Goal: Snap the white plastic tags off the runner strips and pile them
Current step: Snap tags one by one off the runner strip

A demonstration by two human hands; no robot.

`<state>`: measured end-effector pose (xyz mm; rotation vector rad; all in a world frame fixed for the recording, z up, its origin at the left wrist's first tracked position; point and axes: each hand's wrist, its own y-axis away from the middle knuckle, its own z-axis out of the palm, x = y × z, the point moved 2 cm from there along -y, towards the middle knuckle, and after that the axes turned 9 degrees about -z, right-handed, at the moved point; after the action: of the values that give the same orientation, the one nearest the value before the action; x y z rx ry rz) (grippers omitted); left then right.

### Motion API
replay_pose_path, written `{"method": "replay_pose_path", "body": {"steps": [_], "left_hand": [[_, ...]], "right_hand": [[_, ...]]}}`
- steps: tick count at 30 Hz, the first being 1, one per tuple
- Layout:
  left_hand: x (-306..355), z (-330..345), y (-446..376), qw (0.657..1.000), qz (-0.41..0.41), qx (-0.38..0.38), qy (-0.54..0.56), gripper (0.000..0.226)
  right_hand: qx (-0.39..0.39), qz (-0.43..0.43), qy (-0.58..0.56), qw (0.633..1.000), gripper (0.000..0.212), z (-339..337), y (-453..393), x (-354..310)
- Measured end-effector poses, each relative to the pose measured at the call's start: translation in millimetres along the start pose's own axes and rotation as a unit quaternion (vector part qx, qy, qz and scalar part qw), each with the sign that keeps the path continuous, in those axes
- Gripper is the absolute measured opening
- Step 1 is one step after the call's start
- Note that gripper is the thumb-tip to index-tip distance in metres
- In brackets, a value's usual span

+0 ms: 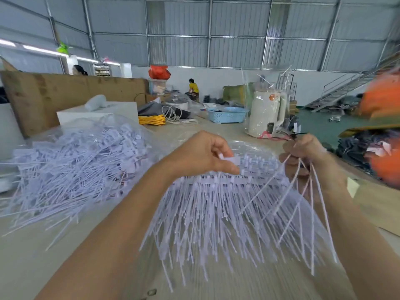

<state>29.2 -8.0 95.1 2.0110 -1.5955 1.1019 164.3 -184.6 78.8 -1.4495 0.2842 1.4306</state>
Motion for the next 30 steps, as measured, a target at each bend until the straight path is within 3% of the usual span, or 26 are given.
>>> {"method": "replay_pose_path", "body": {"steps": [3,6,11,14,18,23,30], "left_hand": [[-5,11,-4,1.0,-0.005,0.004,-0.029,0.024],[-10,9,-6,0.998,-0.004,-0.005,-0.055,0.03],[-6,11,-3,0.996,0.026,-0.032,-0.085,0.053],[1,11,-2,0.991,0.06,0.005,-0.122,0.047],[9,12,1,0.977,0.122,0.044,-0.168,0.041],[16,19,4,0.967,0.146,0.041,-0.207,0.04],[16,27,9,0.973,0.139,0.06,-0.176,0.04]], "right_hand": [[-0.02,0.028,-0.146,0.989,0.033,3,10,-1],[-0.022,0.017,-0.099,0.995,0.039,1,14,2],[-0.047,0.02,0.004,0.999,0.023,22,21,15],[-0.065,0.0,0.07,0.995,0.026,35,25,20],[-0.1,-0.02,0.058,0.993,0.022,44,28,23],[-0.109,-0.059,0.115,0.986,0.034,50,32,26],[-0.088,-0.099,0.146,0.98,0.01,49,33,27]]}}
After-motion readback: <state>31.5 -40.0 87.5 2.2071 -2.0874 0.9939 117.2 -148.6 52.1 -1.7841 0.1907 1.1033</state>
